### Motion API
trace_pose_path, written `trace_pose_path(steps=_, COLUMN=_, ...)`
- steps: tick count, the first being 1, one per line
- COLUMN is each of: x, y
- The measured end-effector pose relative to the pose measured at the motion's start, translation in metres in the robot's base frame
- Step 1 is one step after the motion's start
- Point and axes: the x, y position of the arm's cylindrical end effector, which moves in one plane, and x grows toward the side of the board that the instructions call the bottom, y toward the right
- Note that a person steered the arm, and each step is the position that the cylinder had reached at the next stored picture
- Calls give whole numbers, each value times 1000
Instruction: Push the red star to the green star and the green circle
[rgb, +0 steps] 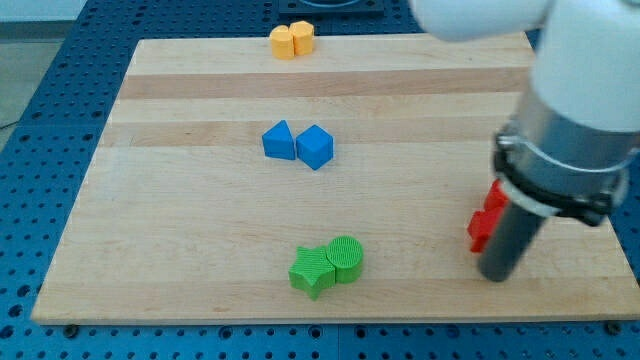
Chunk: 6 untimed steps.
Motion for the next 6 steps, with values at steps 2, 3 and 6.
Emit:
trace_pose_path(steps=2, x=-37, y=0)
trace_pose_path(steps=3, x=-48, y=-86)
trace_pose_path(steps=6, x=-88, y=-109)
